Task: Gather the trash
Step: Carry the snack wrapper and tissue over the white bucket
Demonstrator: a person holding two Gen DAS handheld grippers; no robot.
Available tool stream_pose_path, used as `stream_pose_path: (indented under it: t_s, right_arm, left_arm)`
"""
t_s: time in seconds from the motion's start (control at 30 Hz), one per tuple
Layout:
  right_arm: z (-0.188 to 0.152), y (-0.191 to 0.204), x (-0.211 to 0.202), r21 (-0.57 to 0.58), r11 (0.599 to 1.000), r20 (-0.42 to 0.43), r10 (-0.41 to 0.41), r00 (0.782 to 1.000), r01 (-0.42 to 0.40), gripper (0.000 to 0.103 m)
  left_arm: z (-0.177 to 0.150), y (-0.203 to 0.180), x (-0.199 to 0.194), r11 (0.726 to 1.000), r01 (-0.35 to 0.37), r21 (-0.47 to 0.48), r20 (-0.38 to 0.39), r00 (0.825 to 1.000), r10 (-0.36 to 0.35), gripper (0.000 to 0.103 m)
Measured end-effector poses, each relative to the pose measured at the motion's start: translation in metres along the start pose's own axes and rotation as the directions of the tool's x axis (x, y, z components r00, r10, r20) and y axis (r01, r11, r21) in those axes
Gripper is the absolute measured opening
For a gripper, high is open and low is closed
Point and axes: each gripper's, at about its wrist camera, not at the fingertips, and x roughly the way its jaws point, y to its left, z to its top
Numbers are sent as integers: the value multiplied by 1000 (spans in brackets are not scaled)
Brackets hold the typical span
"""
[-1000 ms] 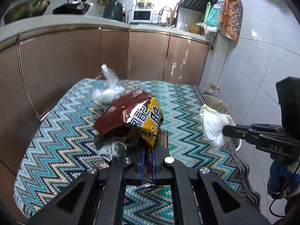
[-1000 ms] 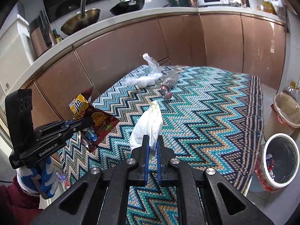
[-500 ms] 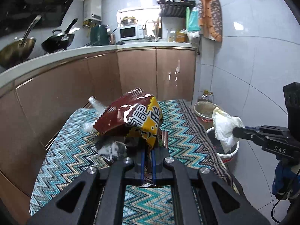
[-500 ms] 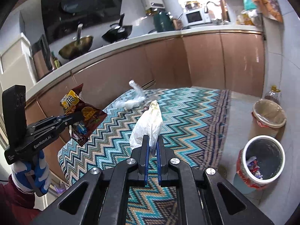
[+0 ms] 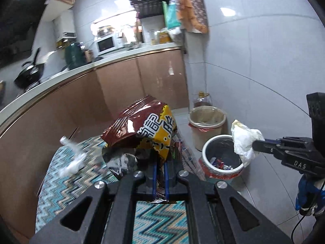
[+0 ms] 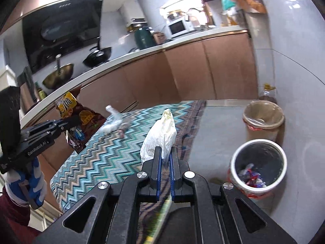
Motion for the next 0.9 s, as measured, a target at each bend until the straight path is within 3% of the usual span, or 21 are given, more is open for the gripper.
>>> stream_pose_path:
  t_s: [0.2, 0.47, 0.9]
  right_arm:
    - [-1, -54, 1, 90, 994, 10, -61, 998, 59, 7]
    - [-1, -120, 19, 175, 973, -22, -150, 988, 152, 7]
    - [0, -220, 82, 244, 915, -151, -293, 944, 323, 8]
  left_arm:
    - [23, -52, 55, 992, 88, 87, -52, 995, -84, 5]
    - [45, -125, 139, 961, 225, 161, -161, 967, -200, 5]
    - [53, -209, 279, 934, 306, 186, -320, 917, -237, 7]
